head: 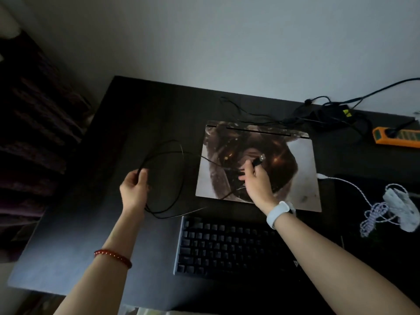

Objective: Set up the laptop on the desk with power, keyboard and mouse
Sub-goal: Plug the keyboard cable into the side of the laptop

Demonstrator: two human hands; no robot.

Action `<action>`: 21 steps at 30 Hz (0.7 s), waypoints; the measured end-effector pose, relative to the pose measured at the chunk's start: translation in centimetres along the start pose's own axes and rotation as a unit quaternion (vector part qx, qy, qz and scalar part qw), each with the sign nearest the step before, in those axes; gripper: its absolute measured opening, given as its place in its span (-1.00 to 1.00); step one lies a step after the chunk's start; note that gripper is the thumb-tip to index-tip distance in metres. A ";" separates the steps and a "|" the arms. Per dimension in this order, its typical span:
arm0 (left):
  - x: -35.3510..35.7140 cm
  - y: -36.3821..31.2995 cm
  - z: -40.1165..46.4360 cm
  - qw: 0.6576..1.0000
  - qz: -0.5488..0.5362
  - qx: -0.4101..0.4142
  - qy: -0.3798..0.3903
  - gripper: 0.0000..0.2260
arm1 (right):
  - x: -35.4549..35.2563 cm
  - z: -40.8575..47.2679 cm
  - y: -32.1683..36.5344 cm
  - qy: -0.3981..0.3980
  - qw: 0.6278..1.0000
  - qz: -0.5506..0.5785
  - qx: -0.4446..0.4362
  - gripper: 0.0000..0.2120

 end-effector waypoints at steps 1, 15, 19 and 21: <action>-1.2 0.6 0.9 1.000 0.007 -0.006 -0.022 -0.83 | 0.7 -0.3 1.7 -0.007 0.996 -0.069 -0.060 -0.59; -8.7 2.7 12.2 0.949 0.301 0.038 -0.082 -0.68 | 16.1 -2.7 3.5 0.318 0.888 -0.333 -0.017 -0.56; -7.5 2.7 12.7 0.920 0.382 0.065 -0.058 -0.61 | 17.1 -4.2 1.6 0.335 0.882 -0.330 -0.022 -0.58; -6.0 1.5 10.7 0.902 0.402 0.147 -0.051 -0.60 | 17.1 -3.9 2.1 0.307 0.882 -0.349 -0.078 -0.59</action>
Point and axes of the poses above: each hand's wrist, its own z-axis towards the middle knuckle, its own x-axis out of the palm, y = z × x, the point moved 10 cm from there along z, towards the middle knuckle, and after that the axes turned 11 degrees about -y, right-handed, at the moved point
